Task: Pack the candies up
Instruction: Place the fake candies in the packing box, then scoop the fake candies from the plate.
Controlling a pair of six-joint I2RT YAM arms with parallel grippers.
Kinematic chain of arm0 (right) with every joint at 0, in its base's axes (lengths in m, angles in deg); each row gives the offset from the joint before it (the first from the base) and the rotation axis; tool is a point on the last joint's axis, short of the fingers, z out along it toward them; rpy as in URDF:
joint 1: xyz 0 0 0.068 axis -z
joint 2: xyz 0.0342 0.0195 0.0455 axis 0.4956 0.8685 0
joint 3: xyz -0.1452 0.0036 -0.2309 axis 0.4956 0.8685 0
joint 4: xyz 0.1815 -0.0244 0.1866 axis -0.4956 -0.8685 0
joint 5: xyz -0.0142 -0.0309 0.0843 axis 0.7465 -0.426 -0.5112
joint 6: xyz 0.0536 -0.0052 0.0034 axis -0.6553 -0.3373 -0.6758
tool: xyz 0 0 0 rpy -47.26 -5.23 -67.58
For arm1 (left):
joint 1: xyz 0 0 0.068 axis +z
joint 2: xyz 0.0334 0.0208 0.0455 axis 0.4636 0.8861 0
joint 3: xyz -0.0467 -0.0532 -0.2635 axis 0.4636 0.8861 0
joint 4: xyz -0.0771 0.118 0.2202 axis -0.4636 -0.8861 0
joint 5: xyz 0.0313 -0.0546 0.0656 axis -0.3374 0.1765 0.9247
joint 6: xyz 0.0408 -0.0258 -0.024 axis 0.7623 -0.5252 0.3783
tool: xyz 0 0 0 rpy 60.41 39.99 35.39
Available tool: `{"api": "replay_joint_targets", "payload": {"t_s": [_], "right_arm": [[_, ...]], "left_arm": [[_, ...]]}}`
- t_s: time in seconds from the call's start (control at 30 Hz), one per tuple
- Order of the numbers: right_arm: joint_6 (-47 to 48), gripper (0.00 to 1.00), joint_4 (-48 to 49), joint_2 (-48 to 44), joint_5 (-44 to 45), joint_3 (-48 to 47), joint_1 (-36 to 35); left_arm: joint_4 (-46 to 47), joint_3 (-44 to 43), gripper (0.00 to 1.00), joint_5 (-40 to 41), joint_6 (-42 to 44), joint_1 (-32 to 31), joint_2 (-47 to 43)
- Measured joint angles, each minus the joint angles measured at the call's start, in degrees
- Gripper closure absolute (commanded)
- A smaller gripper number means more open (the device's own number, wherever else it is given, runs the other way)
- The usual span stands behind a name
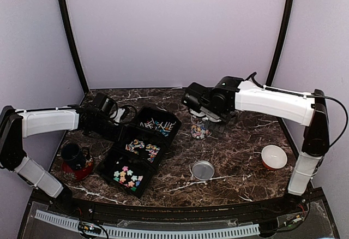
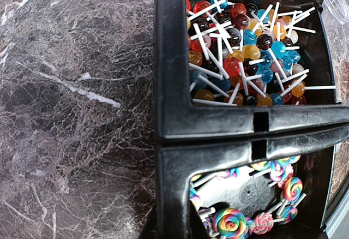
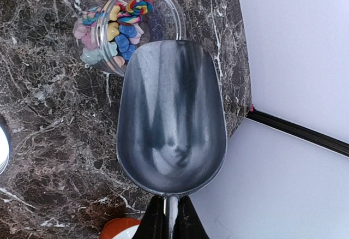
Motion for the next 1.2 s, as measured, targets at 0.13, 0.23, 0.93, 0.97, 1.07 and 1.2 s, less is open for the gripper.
{"api": "replay_joint_targets", "payload": {"t_s": [0.13,0.23,0.93,0.97,1.07,1.2], "right_arm": [[0.3,1.0,0.3,-1.2,1.0,-0.4,0.0],[0.3,1.0,0.4,-1.3,-0.1,-2.9,-0.5],[3.5,1.0,8.1,-2.1,-10.8,-13.6,-15.0],[3.1,1.0,9.9,-3.4,-10.8,-12.4,-15.0],[2.4,1.0,13.7,-7.5,-10.9,-10.0,-14.7],[1.4,1.0,16.1,-10.3,-10.9,-9.6,-14.7]], "left_arm": [[0.0,0.0,1.0,0.0,0.0,0.0,0.0],[0.0,0.0,1.0,0.0,0.0,0.0,0.0],[4.9,0.6,1.0,-14.4,-4.9,3.0,5.5],[6.3,1.2,1.0,-16.1,-6.0,3.6,5.8],[12.6,3.7,1.0,-23.1,-10.7,6.4,7.9],[20.7,5.7,1.0,-30.9,-16.0,8.5,13.6]]}}
